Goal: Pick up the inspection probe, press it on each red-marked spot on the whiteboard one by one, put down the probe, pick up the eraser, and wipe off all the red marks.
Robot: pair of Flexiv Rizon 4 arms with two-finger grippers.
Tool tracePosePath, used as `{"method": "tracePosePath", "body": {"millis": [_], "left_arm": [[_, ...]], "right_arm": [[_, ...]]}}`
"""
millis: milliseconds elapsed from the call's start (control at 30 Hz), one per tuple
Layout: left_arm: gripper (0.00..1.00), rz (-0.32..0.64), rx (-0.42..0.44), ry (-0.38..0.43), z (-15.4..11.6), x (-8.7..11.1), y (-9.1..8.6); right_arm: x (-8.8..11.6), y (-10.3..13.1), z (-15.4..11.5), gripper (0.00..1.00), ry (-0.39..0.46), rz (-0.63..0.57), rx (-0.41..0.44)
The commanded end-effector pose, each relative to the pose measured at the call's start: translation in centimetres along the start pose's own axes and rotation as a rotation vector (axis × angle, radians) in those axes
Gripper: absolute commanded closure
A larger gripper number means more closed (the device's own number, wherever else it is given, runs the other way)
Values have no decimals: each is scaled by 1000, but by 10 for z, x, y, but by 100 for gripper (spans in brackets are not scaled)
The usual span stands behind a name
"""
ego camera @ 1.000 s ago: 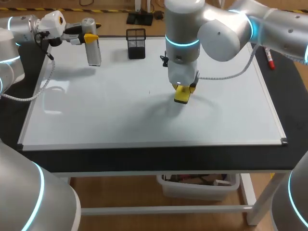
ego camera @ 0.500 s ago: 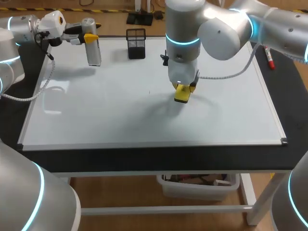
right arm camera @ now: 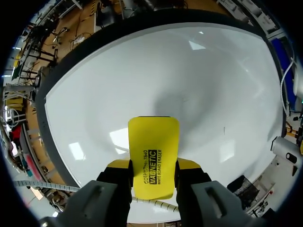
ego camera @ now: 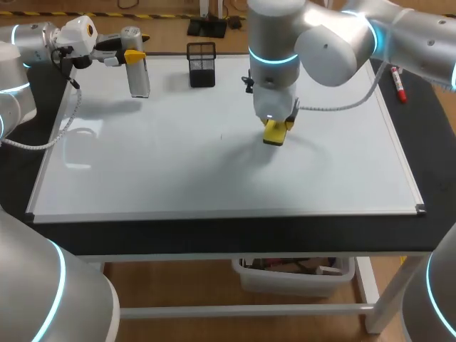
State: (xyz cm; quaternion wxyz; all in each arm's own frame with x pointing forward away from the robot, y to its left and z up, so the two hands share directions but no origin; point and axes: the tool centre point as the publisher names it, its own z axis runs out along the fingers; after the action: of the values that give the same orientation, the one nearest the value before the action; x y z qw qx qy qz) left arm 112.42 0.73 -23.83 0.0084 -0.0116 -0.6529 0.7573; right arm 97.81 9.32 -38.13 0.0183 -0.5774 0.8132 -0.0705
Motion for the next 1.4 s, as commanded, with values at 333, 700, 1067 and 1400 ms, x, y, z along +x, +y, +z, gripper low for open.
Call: {"method": "tracePosePath", "body": {"millis": [333, 700, 1067, 1400], "left_arm": [[100, -1, 4, 20, -3, -6, 1], [100, -1, 4, 20, -3, -6, 1], [100, -1, 4, 20, -3, -6, 1], [100, -1, 4, 20, -3, -6, 1]], "right_arm": [[0, -73, 3, 100, -6, -56, 20], [-17, -117, 8, 100, 0, -118, 27], [-41, -152, 15, 100, -17, -186, 9], [-68, -174, 24, 100, -24, -217, -12]]}}
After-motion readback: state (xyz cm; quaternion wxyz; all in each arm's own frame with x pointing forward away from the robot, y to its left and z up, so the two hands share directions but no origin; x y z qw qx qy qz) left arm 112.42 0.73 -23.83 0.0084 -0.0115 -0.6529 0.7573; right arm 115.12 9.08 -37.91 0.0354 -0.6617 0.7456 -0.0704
